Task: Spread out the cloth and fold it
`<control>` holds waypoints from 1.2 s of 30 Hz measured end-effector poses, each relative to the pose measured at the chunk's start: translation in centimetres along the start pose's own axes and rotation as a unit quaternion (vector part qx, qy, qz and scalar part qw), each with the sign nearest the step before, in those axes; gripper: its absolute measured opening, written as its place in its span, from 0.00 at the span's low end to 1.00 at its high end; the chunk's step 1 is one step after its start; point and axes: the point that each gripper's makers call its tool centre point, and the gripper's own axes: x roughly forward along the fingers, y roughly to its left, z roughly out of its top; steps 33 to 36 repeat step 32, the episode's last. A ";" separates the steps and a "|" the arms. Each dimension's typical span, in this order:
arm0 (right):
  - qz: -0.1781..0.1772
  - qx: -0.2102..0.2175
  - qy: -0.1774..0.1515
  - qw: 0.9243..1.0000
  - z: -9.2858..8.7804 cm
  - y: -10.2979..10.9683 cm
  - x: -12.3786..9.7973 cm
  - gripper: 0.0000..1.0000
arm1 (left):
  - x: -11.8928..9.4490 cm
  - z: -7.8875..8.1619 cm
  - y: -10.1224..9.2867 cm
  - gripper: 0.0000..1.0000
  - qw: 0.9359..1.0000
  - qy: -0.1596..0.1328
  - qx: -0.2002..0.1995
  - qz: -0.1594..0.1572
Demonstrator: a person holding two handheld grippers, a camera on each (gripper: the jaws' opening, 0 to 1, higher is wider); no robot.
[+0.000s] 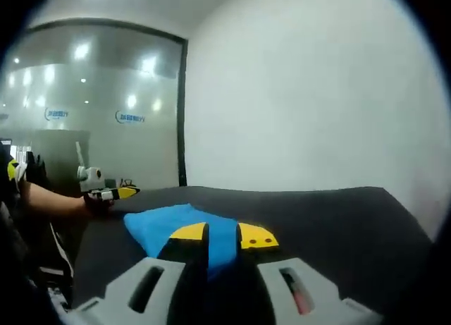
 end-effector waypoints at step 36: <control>0.008 -0.009 -0.018 1.000 0.5 0.8 -0.1 0.14 | -0.6 0.8 -3.1 0.22 0.999 -0.022 0.006 -0.031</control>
